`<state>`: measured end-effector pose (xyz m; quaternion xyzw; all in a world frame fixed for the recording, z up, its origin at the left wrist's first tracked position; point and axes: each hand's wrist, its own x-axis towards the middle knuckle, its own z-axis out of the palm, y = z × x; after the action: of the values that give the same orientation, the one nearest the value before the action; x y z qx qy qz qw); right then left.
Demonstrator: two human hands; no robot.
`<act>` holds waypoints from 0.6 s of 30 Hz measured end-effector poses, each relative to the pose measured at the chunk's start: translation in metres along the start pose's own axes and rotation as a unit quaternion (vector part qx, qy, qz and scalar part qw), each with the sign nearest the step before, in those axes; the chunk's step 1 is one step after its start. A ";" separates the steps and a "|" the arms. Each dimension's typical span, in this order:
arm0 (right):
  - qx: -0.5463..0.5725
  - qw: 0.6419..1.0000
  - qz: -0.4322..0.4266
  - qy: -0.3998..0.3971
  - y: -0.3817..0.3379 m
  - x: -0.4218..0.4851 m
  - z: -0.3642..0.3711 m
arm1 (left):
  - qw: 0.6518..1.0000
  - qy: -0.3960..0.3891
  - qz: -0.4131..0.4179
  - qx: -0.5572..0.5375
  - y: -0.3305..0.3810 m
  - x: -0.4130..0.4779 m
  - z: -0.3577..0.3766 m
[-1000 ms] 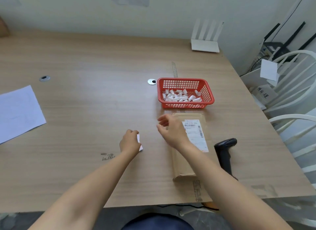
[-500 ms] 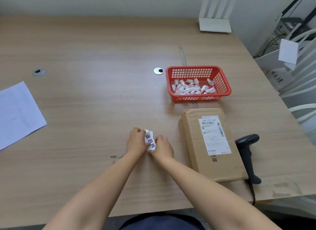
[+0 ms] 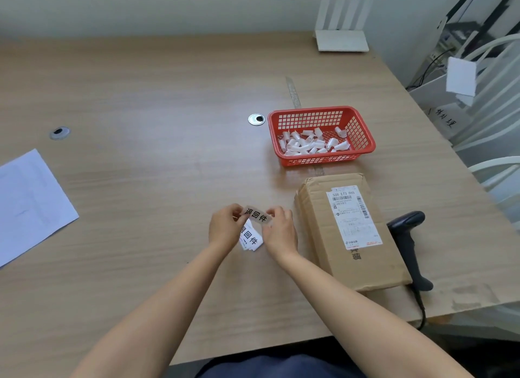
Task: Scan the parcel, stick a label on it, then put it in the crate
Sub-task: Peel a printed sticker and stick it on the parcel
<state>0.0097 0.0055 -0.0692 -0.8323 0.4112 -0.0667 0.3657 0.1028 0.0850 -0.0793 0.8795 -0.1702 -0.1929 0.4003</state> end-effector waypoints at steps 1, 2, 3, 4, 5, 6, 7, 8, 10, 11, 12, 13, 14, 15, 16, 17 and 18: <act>0.022 0.999 -0.023 0.038 -0.006 -0.001 -0.010 | 0.999 0.004 -0.004 -0.043 0.010 0.001 -0.005; 0.041 0.995 -0.050 0.080 -0.012 -0.001 -0.022 | 0.996 0.003 -0.009 -0.090 0.022 0.000 -0.010; 0.059 0.987 -0.083 0.122 -0.018 -0.002 -0.035 | 0.991 -0.002 -0.011 -0.134 0.034 -0.002 -0.015; 0.074 0.977 -0.119 0.161 -0.025 -0.003 -0.048 | 0.986 -0.009 -0.007 -0.169 0.045 -0.004 -0.019; 0.086 0.966 -0.155 0.190 -0.031 -0.004 -0.061 | 0.982 -0.018 0.002 -0.190 0.056 -0.007 -0.022; 0.094 0.956 -0.185 0.207 -0.036 -0.005 -0.072 | 0.979 -0.030 0.016 -0.202 0.067 -0.011 -0.024; 0.098 0.949 -0.210 0.213 -0.040 -0.006 -0.082 | 0.975 -0.048 0.031 -0.213 0.078 -0.016 -0.025; 0.098 0.945 -0.229 0.213 -0.043 -0.008 -0.090 | 0.970 -0.068 0.046 -0.229 0.088 -0.021 -0.026; 0.090 0.942 -0.250 0.208 -0.045 -0.009 -0.103 | 0.954 -0.105 0.072 -0.270 0.106 -0.031 -0.025; 0.087 0.941 -0.253 0.208 -0.044 -0.009 -0.108 | 0.947 -0.117 0.082 -0.288 0.113 -0.035 -0.025; 0.086 0.940 -0.255 0.211 -0.042 -0.009 -0.113 | 0.941 -0.125 0.090 -0.302 0.119 -0.038 -0.025; 0.085 0.938 -0.258 0.217 -0.040 -0.009 -0.118 | 0.935 -0.132 0.097 -0.314 0.123 -0.040 -0.024; 0.084 0.935 -0.262 0.223 -0.038 -0.009 -0.123 | 0.930 -0.140 0.102 -0.324 0.127 -0.042 -0.023; 0.082 0.933 -0.269 0.227 -0.036 -0.010 -0.128 | 0.925 -0.151 0.106 -0.332 0.130 -0.043 -0.023; 0.083 0.930 -0.277 0.229 -0.035 -0.010 -0.132 | 0.920 -0.163 0.108 -0.339 0.132 -0.044 -0.022; 0.085 0.926 -0.286 0.232 -0.033 -0.011 -0.135 | 0.915 -0.175 0.110 -0.347 0.133 -0.044 -0.022; 0.085 0.921 -0.295 0.238 -0.032 -0.011 -0.137 | 0.909 -0.187 0.110 -0.357 0.134 -0.043 -0.022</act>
<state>-0.0340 -0.0494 0.0536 -0.8412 0.2149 -0.4026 0.2900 0.0560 0.0352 0.0459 0.6013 -0.2576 -0.3565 0.6671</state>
